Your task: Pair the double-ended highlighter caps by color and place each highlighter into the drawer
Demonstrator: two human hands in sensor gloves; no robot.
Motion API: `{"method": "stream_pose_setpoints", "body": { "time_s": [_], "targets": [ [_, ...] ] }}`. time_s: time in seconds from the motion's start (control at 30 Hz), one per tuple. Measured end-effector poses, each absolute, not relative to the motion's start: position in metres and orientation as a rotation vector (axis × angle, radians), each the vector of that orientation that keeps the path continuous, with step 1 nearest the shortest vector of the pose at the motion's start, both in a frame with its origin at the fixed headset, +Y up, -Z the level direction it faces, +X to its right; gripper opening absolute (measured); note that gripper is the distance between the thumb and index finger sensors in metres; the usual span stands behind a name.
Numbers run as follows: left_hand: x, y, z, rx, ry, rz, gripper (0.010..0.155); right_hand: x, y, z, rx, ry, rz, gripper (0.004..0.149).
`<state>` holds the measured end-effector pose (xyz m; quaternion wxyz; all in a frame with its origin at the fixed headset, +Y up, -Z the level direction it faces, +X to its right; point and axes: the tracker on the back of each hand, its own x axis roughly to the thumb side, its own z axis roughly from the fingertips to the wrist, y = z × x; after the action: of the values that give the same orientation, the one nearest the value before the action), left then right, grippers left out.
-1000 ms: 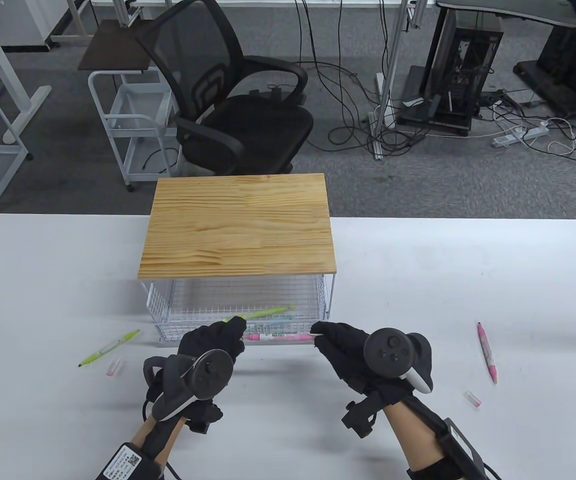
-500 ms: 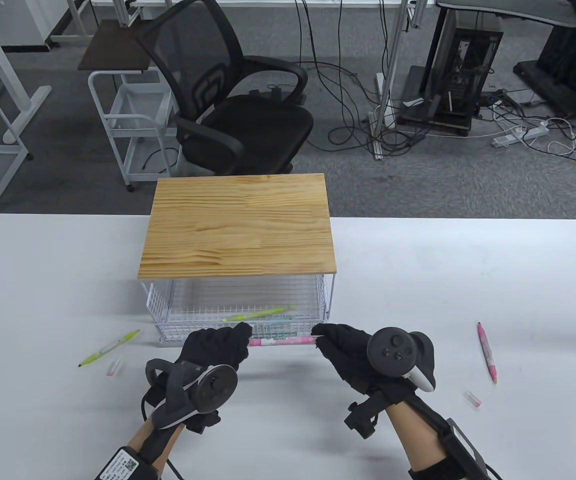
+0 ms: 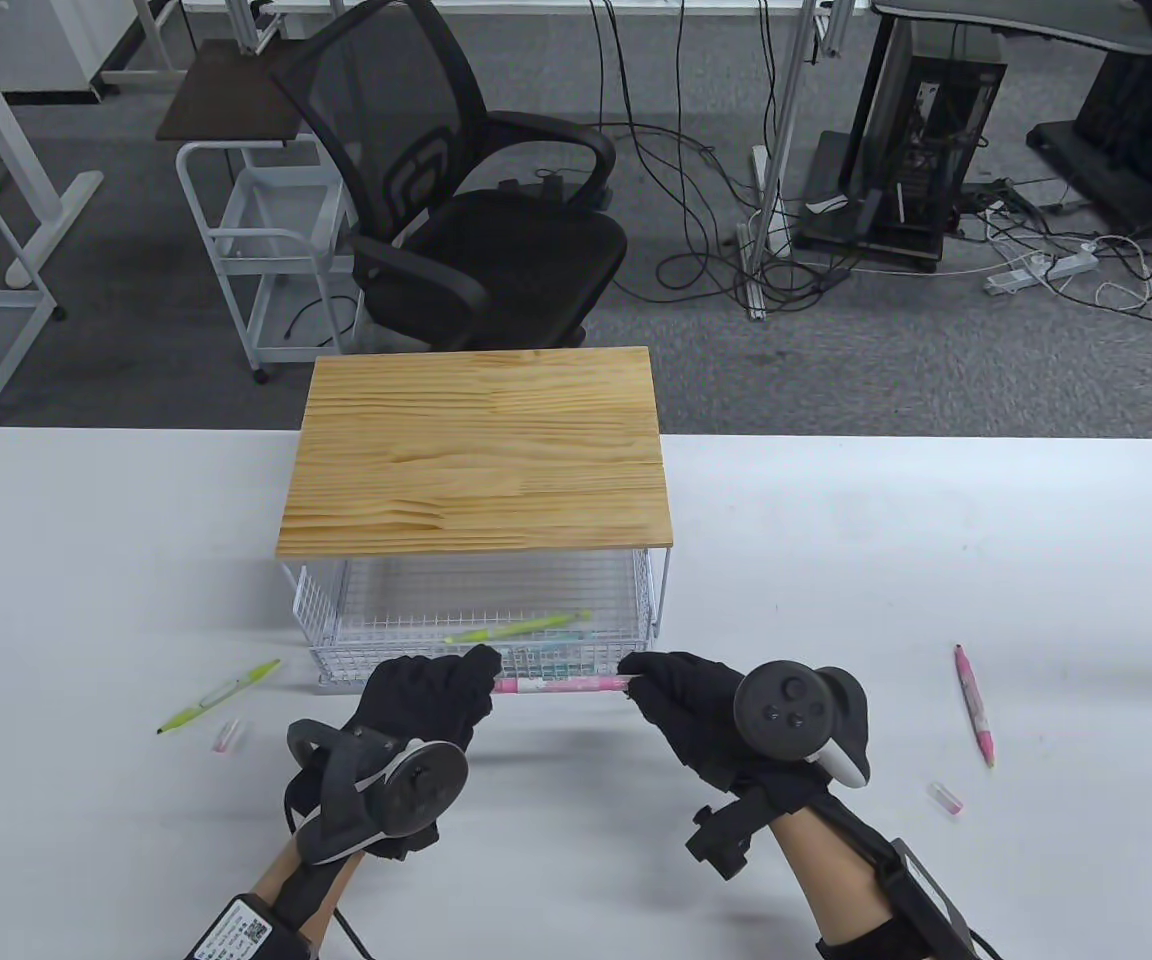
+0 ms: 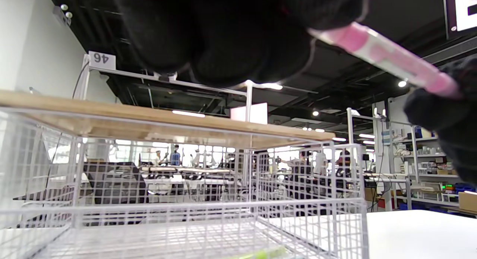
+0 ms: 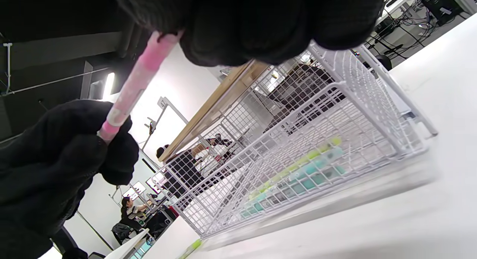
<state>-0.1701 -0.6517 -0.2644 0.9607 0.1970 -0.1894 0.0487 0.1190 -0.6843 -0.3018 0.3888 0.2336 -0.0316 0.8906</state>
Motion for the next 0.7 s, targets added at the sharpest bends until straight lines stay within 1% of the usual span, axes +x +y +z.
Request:
{"method": "stream_pose_setpoints", "body": {
  "time_s": [0.5,0.7],
  "targets": [
    [-0.1707,-0.6539,-0.2617,0.429,-0.4,0.105,0.047,0.1159,-0.685,-0.2974,0.613,-0.129,2.287,0.044],
    [-0.1686,-0.6547,-0.2615,0.431,-0.404,0.083,0.047,0.1167,-0.6865,-0.299,0.615,-0.12,2.291,0.044]
  ]
}}
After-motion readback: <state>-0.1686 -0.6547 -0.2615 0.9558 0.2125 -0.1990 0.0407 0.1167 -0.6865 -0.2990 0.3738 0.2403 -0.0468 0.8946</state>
